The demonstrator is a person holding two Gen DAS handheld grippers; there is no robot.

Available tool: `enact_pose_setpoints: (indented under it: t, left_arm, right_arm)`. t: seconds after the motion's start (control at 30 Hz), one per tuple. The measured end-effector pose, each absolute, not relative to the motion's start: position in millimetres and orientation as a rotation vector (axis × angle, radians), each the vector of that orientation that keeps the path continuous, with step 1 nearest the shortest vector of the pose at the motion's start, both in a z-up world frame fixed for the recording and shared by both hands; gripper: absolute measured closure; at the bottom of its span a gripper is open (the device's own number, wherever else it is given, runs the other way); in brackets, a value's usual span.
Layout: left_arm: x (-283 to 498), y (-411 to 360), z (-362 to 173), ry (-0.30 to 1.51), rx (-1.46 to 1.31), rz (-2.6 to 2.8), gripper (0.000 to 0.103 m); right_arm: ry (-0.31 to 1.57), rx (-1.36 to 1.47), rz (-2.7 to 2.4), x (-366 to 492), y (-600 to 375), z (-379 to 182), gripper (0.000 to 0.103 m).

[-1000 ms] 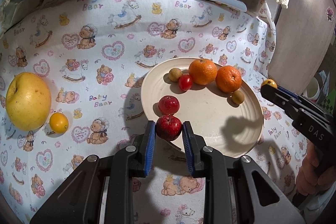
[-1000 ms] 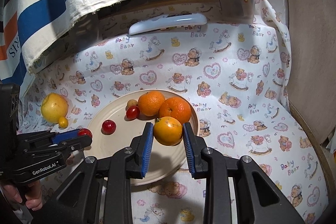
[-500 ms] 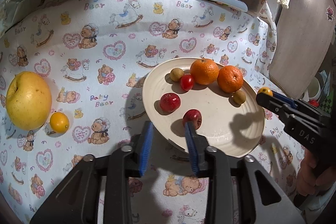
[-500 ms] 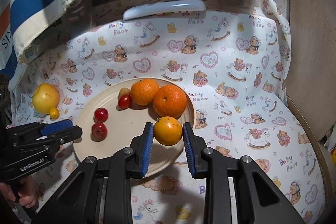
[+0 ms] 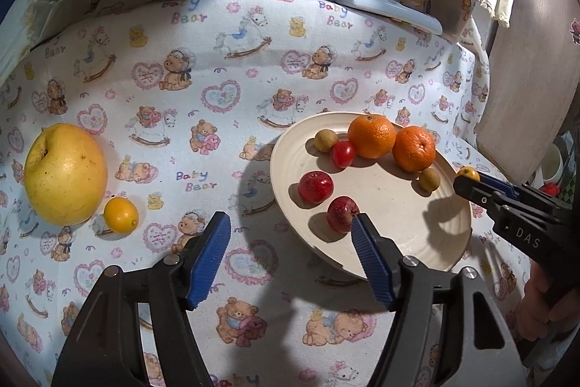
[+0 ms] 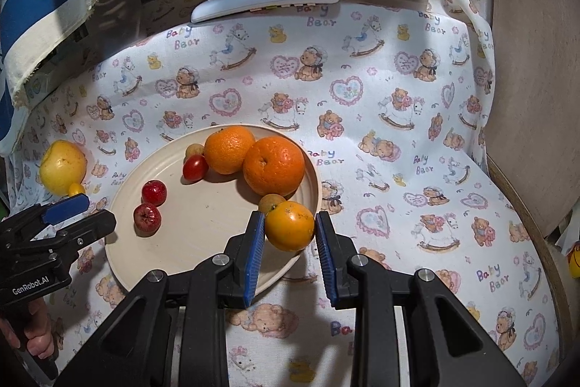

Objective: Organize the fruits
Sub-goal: 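Open the right tool to release the small orange onto the plate, then lift both open tools up and away from the plate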

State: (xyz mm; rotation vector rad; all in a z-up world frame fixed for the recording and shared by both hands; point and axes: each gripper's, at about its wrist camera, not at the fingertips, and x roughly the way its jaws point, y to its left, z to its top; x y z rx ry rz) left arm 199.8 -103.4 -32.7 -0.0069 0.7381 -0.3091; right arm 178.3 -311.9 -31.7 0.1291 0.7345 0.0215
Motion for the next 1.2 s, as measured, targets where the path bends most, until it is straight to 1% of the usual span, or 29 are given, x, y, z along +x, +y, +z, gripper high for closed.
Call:
enact_pose_setpoints:
  t: [0.47,0.9,1.07,1.2]
  left_arm:
    - [196,-103,-28,0.699,0.005,-0.289,0.035]
    - [178,-95,6,0.590,0.015,-0.268,0.035]
    - [165,-80,22,0.528,-0.006,-0.246,0.027]
    - [153,-68,29,0.470,-0.012,-0.228,0.018]
  right_arm:
    - [0.732,0.118,0.007,178,-313,-32,0.073]
    - [0.650,0.113,0.028,167,-310,-17,0.073]
    - [0.626,0.122,0.045,164,-310,-13,0.073]
    - [0.607,0.124,0.065,160,-308,-9,0.073]
